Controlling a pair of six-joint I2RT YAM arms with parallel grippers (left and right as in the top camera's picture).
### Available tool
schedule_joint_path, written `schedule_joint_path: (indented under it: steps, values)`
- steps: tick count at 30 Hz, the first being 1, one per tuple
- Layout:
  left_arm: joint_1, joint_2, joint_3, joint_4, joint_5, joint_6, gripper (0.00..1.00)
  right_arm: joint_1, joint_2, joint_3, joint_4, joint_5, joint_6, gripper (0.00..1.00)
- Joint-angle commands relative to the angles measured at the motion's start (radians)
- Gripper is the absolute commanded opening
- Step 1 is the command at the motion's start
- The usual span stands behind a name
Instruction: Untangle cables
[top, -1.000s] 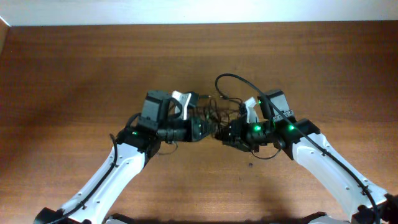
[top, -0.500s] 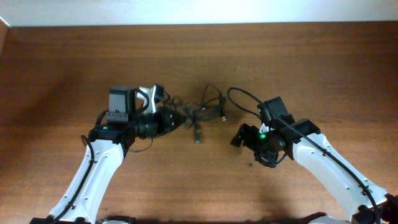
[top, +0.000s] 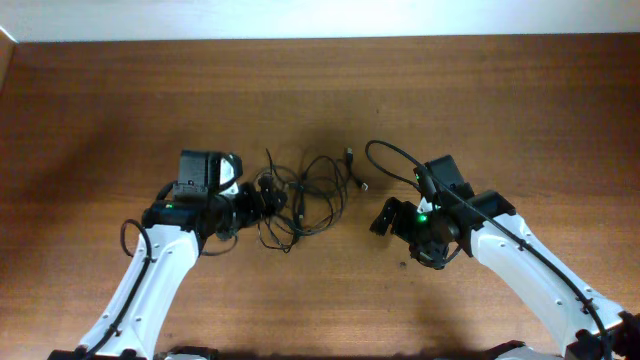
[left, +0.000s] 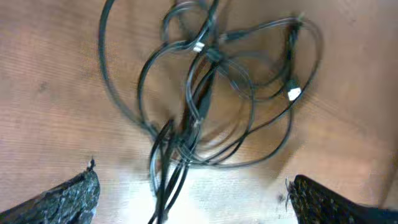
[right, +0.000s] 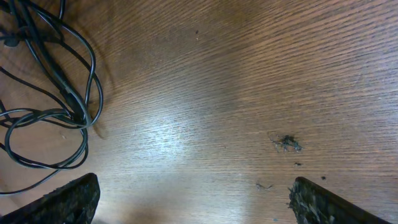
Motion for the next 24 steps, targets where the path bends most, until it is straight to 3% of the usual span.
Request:
schedule_joint_path:
  steps: [1,2,3,4,7,8,9,12,24]
  values:
    - [0.004,-0.009,-0.003,-0.114,-0.055,0.005,0.96,-0.003,0.0,0.0,0.0,0.01,0.004,0.99]
    - [0.004,-0.006,-0.041,-0.082,-0.072,-0.003,0.84,-0.003,0.0,0.0,0.0,0.01,0.004,0.99]
    - [0.004,0.003,-0.068,-0.028,-0.074,-0.004,0.65,-0.003,0.0,0.0,0.0,0.009,0.004,0.99]
    - [0.004,0.022,-0.104,0.068,-0.075,-0.037,0.6,-0.003,0.0,-0.001,0.0,0.01,0.004,0.99]
    - [0.003,0.114,-0.176,0.396,-0.137,-0.106,0.59,-0.003,0.0,0.0,0.0,0.009,0.004,0.99]
    - [-0.018,0.184,-0.177,0.453,-0.138,-0.109,0.36,-0.003,0.0,-0.001,0.0,0.009,0.004,0.99]
    - [-0.043,0.246,-0.177,0.522,-0.138,-0.109,0.0,-0.003,0.0,0.0,0.0,0.01,0.004,0.99]
    - [-0.052,0.281,-0.175,0.594,-0.137,-0.135,0.0,-0.003,0.0,0.0,0.0,0.009,0.004,0.99]
    - [-0.052,0.281,-0.175,0.338,-0.134,-0.127,0.0,-0.003,0.0,-0.001,0.0,0.009,0.004,0.99]
